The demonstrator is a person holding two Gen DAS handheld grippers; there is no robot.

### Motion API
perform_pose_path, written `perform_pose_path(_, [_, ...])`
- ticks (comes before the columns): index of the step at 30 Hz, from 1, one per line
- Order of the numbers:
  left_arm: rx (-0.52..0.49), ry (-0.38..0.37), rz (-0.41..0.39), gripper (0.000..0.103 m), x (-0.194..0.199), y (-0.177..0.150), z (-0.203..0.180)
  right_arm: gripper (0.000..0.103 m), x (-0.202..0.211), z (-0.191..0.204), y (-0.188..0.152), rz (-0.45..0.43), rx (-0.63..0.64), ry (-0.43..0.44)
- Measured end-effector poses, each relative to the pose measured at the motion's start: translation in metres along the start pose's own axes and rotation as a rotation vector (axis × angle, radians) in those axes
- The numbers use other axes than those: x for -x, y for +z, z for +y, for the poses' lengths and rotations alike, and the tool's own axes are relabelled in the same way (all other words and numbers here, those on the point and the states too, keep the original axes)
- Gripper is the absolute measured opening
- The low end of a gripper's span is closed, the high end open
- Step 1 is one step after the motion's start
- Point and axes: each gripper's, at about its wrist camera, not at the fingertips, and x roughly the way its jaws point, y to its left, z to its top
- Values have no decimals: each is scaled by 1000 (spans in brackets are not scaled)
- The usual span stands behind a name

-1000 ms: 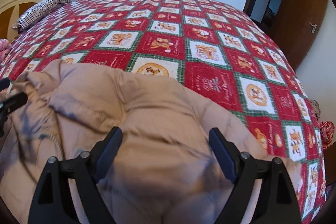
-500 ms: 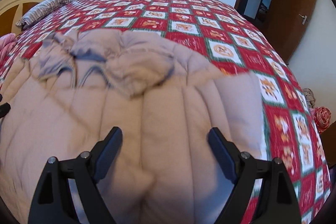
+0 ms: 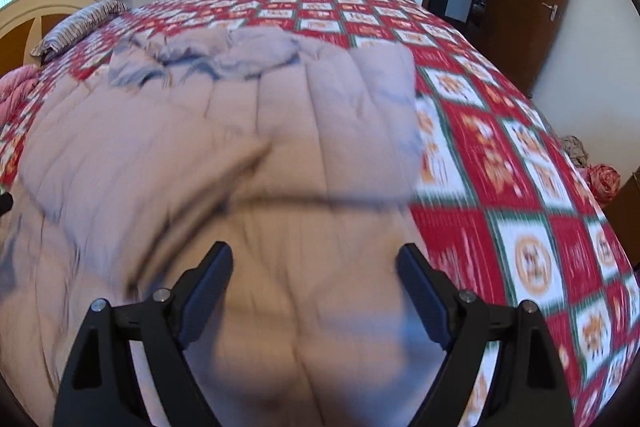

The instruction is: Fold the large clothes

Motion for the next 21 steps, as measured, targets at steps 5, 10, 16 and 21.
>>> perform_pose_path(5, [12,13,-5,102,18,-31,8,87,24,-1,-36,-9,-3,-16])
perform_pose_path(10, [30,-4,2,102,30,-60,11,87,45,-1,-65,-26,-3,-42])
perform_pose_path(16, [39,-15,-18,102,46,-81,13,87,65,-12,-94,-38,-78,-38])
perform_pose_path(21, [43,-18,-39,102,59,-101,20,88,85,-28,-121,-65,-146,-31])
